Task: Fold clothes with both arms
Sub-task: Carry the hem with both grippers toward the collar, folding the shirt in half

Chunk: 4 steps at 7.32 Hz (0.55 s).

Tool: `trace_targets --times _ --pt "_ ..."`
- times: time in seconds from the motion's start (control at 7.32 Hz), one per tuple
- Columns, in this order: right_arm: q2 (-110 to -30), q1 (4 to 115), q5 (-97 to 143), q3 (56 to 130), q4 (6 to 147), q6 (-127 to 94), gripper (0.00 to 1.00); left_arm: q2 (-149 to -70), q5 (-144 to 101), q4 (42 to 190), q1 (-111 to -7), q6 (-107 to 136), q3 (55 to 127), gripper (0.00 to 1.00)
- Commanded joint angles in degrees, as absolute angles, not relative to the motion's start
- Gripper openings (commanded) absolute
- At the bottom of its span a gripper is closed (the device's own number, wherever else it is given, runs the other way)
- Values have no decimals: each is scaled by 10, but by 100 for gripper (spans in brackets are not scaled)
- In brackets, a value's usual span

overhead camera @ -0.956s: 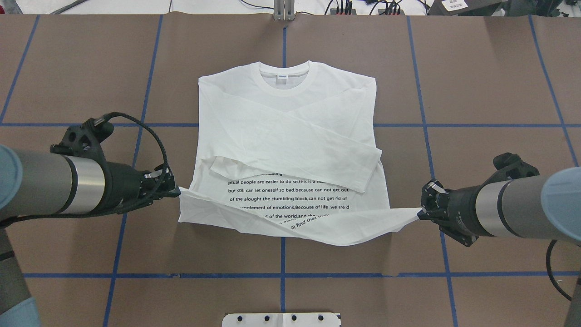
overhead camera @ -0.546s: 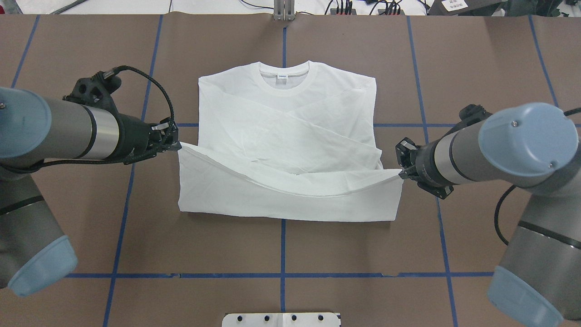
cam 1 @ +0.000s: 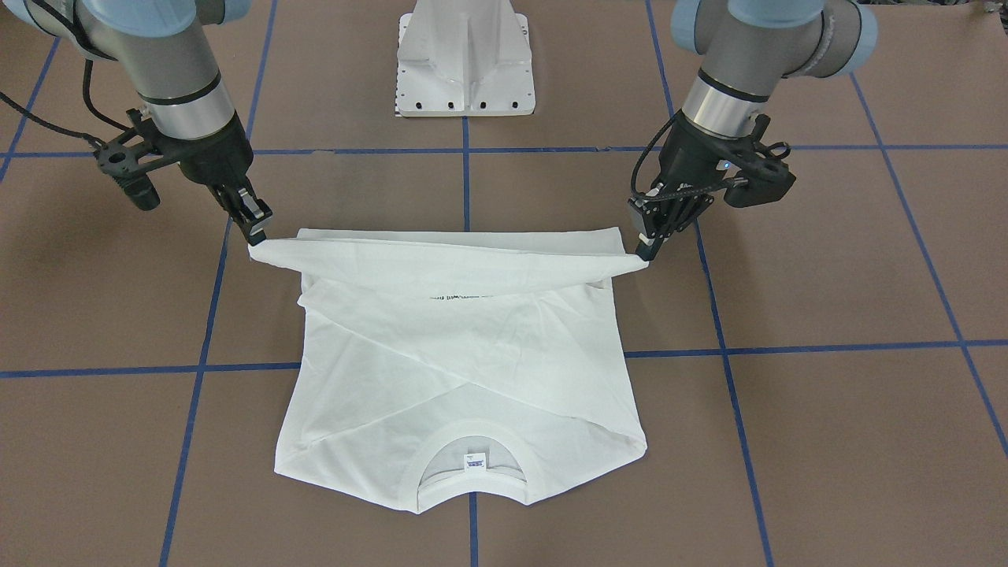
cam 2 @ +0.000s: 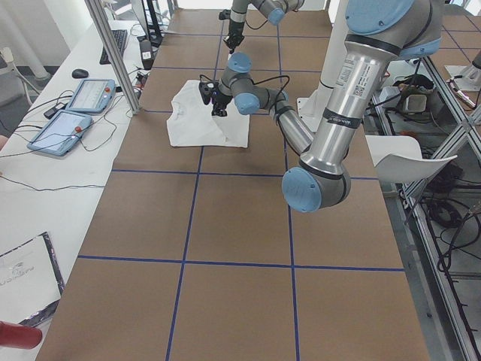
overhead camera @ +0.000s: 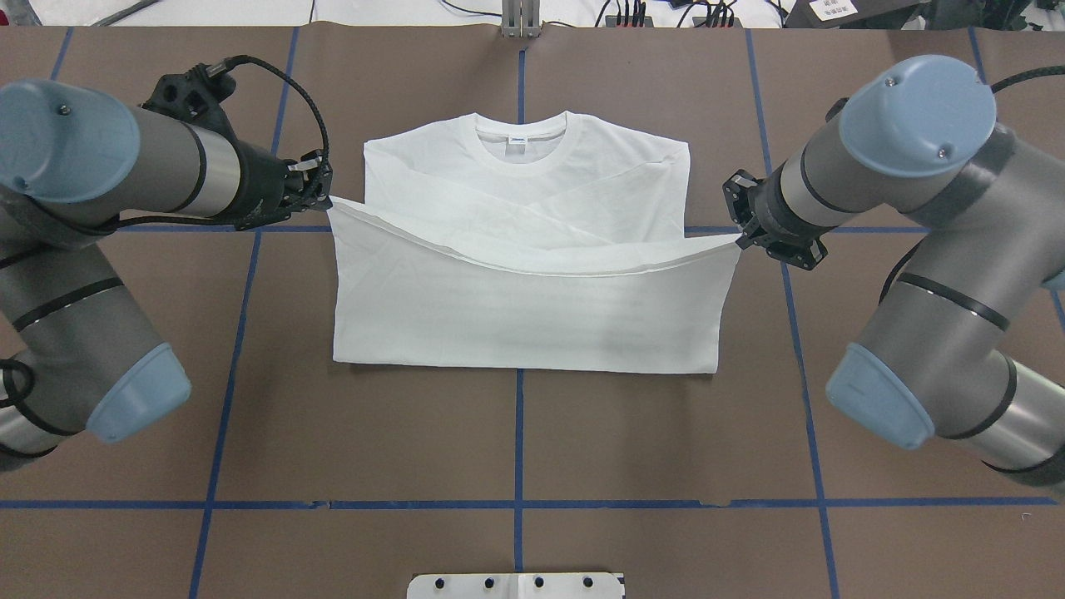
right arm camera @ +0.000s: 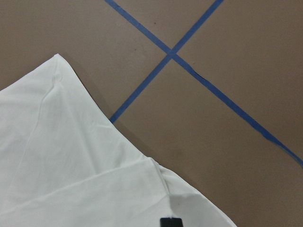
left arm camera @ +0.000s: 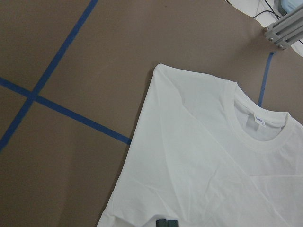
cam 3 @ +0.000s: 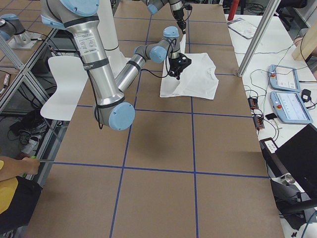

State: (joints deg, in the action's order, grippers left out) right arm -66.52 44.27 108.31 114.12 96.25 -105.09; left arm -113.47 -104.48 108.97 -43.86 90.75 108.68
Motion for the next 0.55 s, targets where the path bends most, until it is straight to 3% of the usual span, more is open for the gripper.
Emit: trace_targets --times 0.0,0.41 --pt "-621 476 1085 1081 962 -1017 0 -1158 -1044 1133 -464 904 1029 0" --pt "-599 495 1084 1054 962 -1012 0 -1186 -1044 1136 -484 903 1003 0"
